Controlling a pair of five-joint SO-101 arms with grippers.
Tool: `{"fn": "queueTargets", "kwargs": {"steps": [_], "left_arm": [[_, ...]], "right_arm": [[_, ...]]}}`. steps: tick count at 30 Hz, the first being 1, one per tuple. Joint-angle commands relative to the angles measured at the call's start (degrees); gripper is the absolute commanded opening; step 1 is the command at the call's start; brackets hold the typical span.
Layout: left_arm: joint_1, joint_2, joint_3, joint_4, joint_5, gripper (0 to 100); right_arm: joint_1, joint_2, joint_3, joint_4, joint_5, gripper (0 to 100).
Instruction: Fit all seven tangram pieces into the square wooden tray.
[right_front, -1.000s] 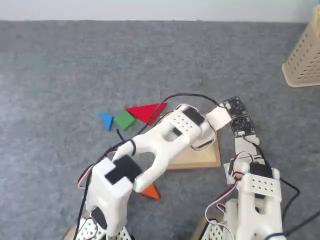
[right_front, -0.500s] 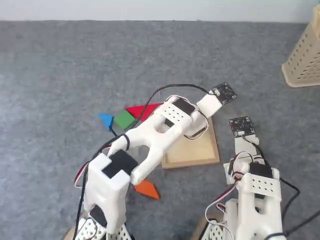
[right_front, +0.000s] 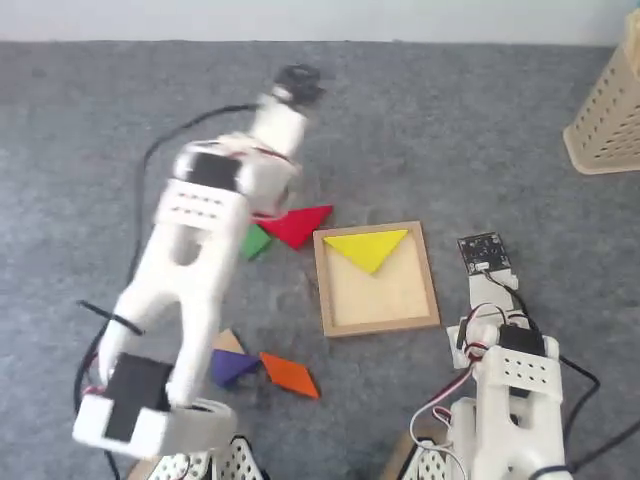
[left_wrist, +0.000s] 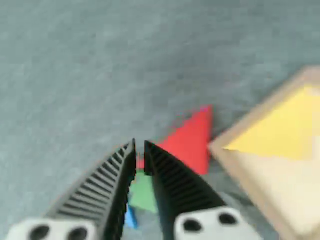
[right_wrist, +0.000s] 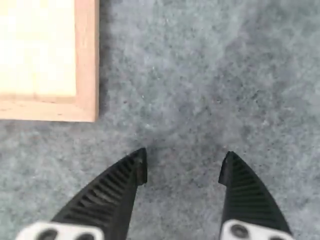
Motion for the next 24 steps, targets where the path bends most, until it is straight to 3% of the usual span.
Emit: {"fn": "queueTargets", "kwargs": {"steps": [1,4,14,24], "left_arm": [[-2.81,3.87,-2.24,-1.58,-0.7,17],[-3.96,9.93,-6.55,-1.67,-4.13,19],[-2.64,28.31,-21.67,6.59,-29.27,28],[0.97,31.3,-23.69,6.42,-42.2,28]], "right_arm": [[0.31,0.92,-0.18,-1.01,-0.62,24.1],[0.31,0.92,-0.18,-1.01,-0.62,24.1],[0.31,0.92,-0.18,-1.01,-0.62,24.1],[0.31,0.92,-0.18,-1.01,-0.62,24.1]]}}
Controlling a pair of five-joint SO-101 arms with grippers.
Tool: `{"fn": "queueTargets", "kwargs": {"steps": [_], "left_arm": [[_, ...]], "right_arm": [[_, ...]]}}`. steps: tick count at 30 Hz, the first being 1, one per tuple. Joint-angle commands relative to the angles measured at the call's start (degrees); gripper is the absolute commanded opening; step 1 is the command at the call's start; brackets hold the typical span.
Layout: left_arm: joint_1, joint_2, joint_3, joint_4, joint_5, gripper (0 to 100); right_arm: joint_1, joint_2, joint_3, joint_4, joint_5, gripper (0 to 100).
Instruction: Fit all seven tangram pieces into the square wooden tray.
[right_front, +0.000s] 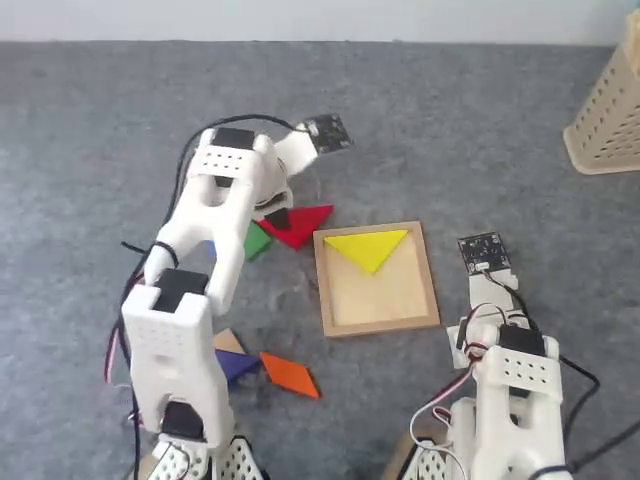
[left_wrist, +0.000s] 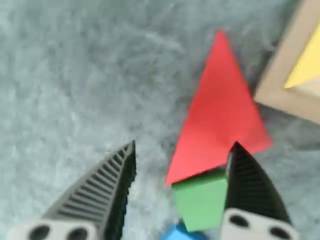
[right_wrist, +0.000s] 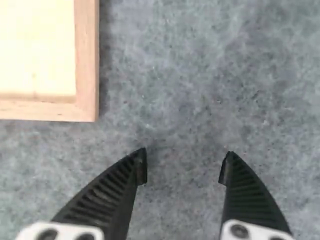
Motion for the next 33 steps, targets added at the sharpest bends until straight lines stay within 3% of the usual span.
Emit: {"fn": "queueTargets", "kwargs": {"steps": [1,14,23,29,33], "left_arm": [[1.49,-0.88,-2.24,0.18,-3.6,28],[1.41,11.25,-7.87,-2.46,-3.87,28],[1.49,15.82,-17.71,13.1,-6.86,27],[1.49,16.18,-23.25,27.87,-7.91,21],[1.41,15.91,-23.78,31.91,-7.47,17]], "right_arm": [[0.31,0.92,-0.18,-1.01,-0.62,24.1],[0.31,0.92,-0.18,-1.01,-0.62,24.1],[0.31,0.92,-0.18,-1.01,-0.62,24.1],[0.31,0.92,-0.18,-1.01,-0.62,24.1],[0.31,0.92,-0.18,-1.01,-0.62,24.1]]}}
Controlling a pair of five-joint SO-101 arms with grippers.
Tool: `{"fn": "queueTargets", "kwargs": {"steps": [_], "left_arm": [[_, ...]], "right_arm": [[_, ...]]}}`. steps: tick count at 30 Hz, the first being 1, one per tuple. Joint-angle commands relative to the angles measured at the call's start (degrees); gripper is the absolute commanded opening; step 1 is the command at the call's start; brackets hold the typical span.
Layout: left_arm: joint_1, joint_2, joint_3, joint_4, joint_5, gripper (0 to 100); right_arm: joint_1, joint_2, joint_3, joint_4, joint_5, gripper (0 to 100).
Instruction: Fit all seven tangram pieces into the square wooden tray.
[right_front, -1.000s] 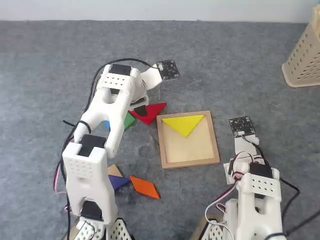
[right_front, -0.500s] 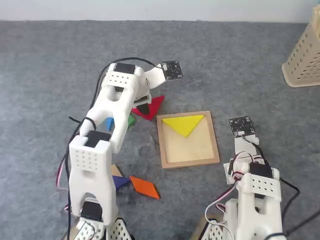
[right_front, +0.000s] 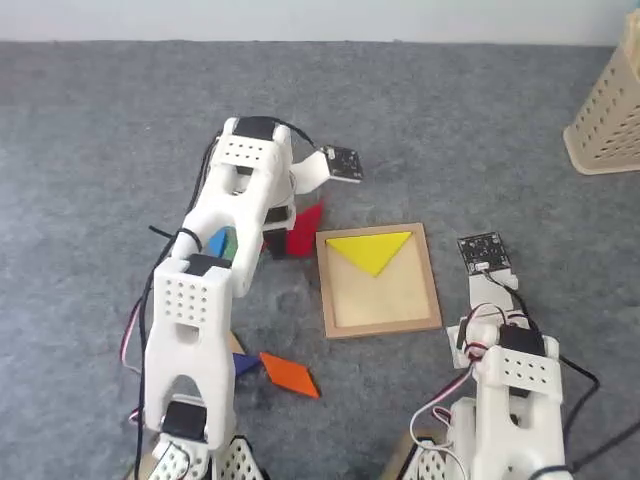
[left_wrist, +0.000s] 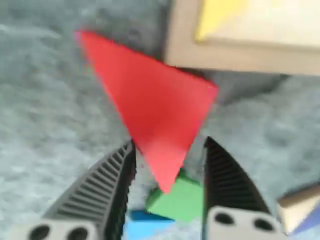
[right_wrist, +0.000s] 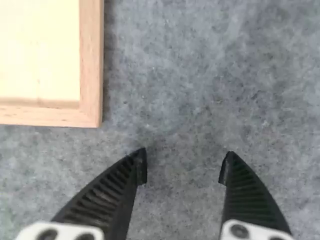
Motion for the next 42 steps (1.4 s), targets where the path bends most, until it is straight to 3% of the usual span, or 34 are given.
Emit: {"fn": "queueTargets", "kwargs": {"steps": [1,8,16,19,21,25,29,42], "left_arm": [[0.18,-1.23,-1.89,3.78,0.53,15],[-2.02,-1.41,-0.66,3.96,8.44,1],[-8.7,-14.42,9.19,3.69,9.32,1],[-8.79,-22.77,15.78,-0.26,10.37,1],[-7.3,-26.81,20.09,-5.71,15.47,1],[-3.16,-28.84,26.59,-17.85,26.29,15],[0.44,-28.84,30.73,-25.76,28.57,31],[2.64,-15.65,28.26,-27.34,27.25,32]], "right_arm": [[0.31,0.92,-0.18,-1.01,-0.62,24.1],[0.31,0.92,-0.18,-1.01,-0.62,24.1],[0.31,0.92,-0.18,-1.01,-0.62,24.1],[0.31,0.92,-0.18,-1.01,-0.62,24.1],[0.31,0.92,-0.18,-1.01,-0.62,24.1],[0.31,0.92,-0.18,-1.01,-0.62,24.1],[0.4,0.92,-0.18,-1.01,-0.62,24.1],[0.31,0.92,-0.18,-1.01,-0.62,24.1]]}}
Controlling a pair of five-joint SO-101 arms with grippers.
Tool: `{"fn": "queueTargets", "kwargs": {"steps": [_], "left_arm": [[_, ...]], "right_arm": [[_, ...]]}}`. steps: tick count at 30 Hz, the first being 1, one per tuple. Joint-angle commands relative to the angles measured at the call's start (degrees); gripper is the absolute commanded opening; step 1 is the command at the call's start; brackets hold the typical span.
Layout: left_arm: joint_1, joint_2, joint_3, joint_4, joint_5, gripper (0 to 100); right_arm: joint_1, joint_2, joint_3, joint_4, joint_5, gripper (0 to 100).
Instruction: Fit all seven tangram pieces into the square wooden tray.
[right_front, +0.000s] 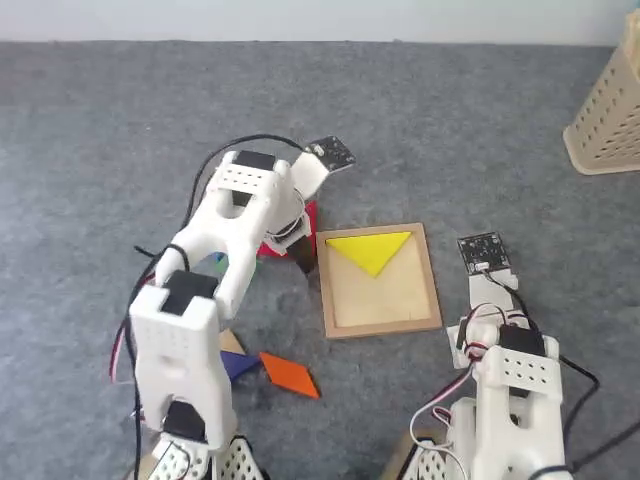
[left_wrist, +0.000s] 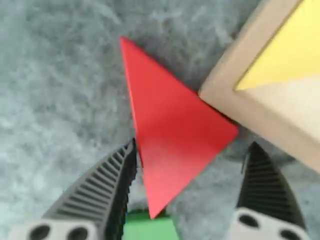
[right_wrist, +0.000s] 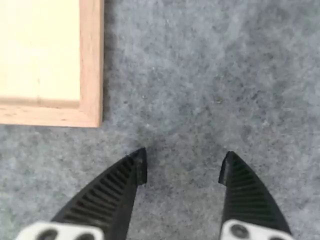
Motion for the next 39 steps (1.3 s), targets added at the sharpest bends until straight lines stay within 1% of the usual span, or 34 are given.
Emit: {"fn": "queueTargets", "kwargs": {"steps": [1,6,12,15,19,26,28,29,31,33,36,37,39], "left_arm": [[1.14,1.23,-3.56,0.26,-0.35,32],[1.23,4.57,-8.66,4.75,-0.44,31],[1.05,5.63,-9.98,6.24,-0.26,17],[0.26,5.27,-10.07,6.77,1.23,11],[-1.05,1.76,-9.8,10.64,1.58,1],[-5.8,-5.71,-9.8,16.53,1.49,1],[-5.89,-7.56,-9.8,15.91,2.02,1],[-5.45,-8.0,-9.89,14.51,3.52,2],[-3.78,-8.35,-9.98,10.55,8.44,6],[-2.29,-8.35,-10.07,7.56,11.25,15],[-1.05,-8.35,-10.07,4.48,11.52,26],[-1.05,-8.35,-10.07,3.69,10.81,28],[-1.67,-8.62,-10.59,2.81,10.02,28]], "right_arm": [[0.4,0.92,-0.18,-1.01,-0.62,24.1],[0.4,0.92,-0.18,-1.01,-0.62,24.1],[0.4,0.92,-0.18,-1.01,-0.62,24.1],[0.4,0.92,-0.18,-1.01,-0.62,24.1],[0.4,0.92,-0.18,-1.01,-0.62,24.1],[0.4,0.92,-0.18,-1.01,-0.62,24.1],[0.4,0.92,-0.18,-1.01,-0.62,24.1],[0.4,0.92,-0.18,-1.01,-0.62,24.1],[0.4,0.92,-0.18,-1.01,-0.62,24.1],[0.4,0.92,-0.18,-1.01,-0.62,24.1],[0.4,0.92,-0.18,-1.01,-0.62,24.1],[0.4,0.92,-0.18,-1.01,-0.62,24.1],[0.4,0.92,-0.18,-1.01,-0.62,24.1]]}}
